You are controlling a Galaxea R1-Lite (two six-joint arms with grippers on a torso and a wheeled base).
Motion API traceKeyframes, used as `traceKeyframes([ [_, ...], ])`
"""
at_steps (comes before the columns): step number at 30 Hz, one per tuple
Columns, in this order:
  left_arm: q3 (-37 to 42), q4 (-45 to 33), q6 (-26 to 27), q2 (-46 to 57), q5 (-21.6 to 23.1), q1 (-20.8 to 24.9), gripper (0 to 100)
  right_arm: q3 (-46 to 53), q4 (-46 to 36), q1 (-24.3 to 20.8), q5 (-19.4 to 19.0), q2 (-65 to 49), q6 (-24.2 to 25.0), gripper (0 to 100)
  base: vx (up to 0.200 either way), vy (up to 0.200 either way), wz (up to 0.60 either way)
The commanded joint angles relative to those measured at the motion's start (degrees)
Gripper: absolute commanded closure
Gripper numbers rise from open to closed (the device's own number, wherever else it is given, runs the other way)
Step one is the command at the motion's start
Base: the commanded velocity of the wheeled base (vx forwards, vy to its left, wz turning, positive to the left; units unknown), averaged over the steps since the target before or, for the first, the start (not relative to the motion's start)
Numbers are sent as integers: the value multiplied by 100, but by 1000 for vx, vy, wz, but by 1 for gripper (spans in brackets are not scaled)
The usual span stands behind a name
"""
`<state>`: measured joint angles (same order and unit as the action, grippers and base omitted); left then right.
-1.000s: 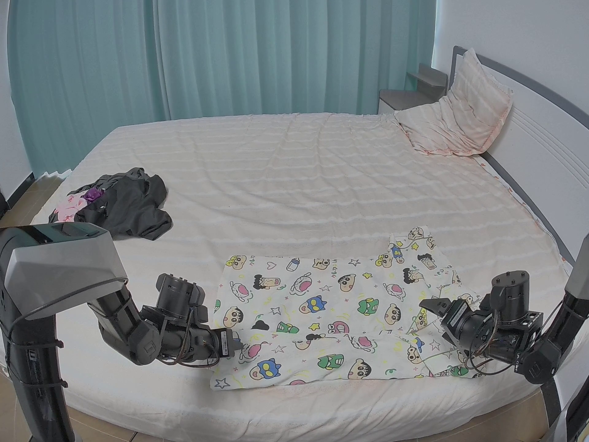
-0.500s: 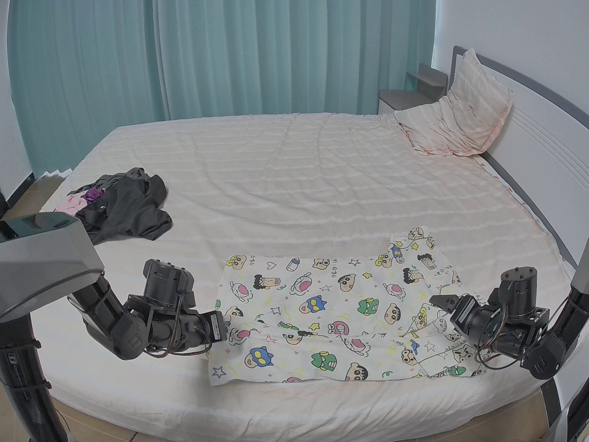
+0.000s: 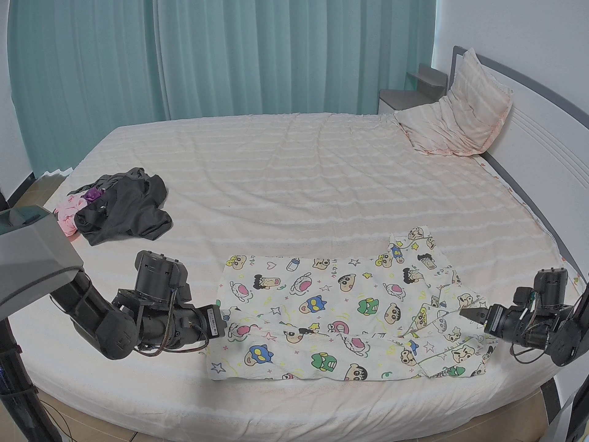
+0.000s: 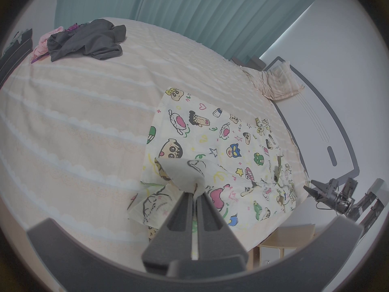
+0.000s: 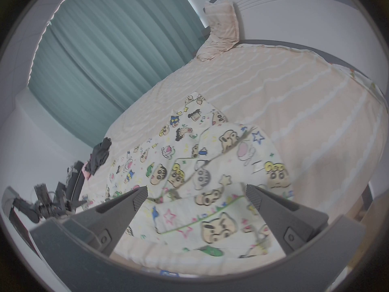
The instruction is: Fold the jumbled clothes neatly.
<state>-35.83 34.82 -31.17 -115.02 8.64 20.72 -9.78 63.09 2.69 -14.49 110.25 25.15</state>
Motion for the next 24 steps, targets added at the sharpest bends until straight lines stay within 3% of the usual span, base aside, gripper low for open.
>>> traceKeyframes([
  [1,-38,-54,-144,111,6,134,100,152,-42,1119,-809,489,-907,0,0,0,0],
  [10,-100,-71,-249,94,15,169,100,81,-24,1427,-1398,1411,-1724,0,0,0,0],
  [24,-47,-71,-267,67,32,160,100,-59,-24,1348,-1934,1561,-1759,0,0,0,0],
])
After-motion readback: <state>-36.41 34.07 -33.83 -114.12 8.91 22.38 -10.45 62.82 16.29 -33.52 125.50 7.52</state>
